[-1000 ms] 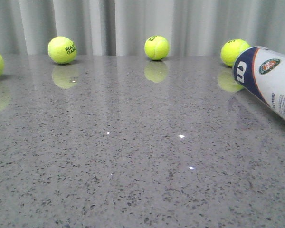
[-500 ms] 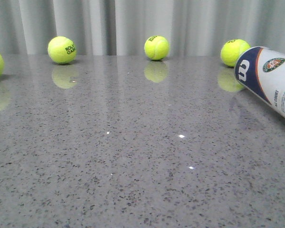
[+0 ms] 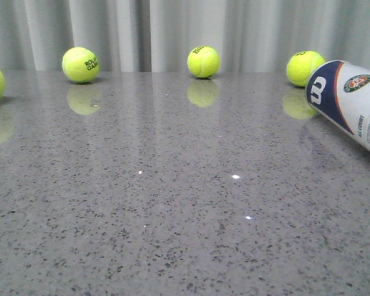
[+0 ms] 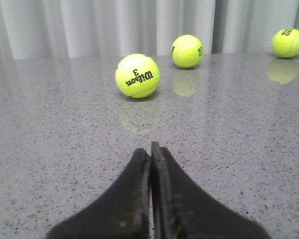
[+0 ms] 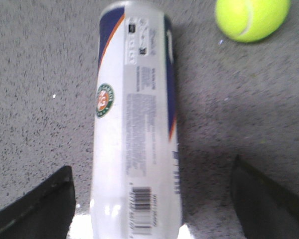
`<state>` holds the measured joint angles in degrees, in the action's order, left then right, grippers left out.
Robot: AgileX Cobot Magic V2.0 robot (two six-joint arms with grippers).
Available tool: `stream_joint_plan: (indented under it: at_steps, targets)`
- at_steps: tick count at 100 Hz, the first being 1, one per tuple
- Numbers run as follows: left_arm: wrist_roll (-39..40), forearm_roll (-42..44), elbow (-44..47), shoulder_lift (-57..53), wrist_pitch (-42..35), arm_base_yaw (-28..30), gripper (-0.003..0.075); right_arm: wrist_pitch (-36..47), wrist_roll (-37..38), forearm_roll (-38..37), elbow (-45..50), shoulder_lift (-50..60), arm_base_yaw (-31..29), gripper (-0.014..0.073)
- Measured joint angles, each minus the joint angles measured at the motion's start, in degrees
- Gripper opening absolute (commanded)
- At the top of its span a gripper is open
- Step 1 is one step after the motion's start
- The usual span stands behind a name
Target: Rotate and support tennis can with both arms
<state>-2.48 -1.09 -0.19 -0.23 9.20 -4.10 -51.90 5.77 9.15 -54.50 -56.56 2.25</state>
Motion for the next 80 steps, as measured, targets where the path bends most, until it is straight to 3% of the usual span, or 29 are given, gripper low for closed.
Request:
stream_joint_plan:
  at_steps: [27,57,66,80]
  targets:
    - [0.0,0.0,0.0,0.0,0.0,0.0,-0.0021,-6.0,0.0,4.6,-6.4,-15.3,0.0,0.0626]
    - [0.0,0.0,0.0,0.0,0.0,0.0,-0.0021,-6.3,-2.1,8.0,-8.4,-26.4,0.1,0.0612]
    - [0.0,0.0,0.0,0.0,0.0,0.0,-0.0021,-6.1,-2.4,8.5,-8.5,-28.2,0.1,0.0525]
    - [0.0,0.0,0.0,0.0,0.0,0.0,-0.0021,-6.1,-2.5,8.9,-8.8,-28.9,0.1,0.0279]
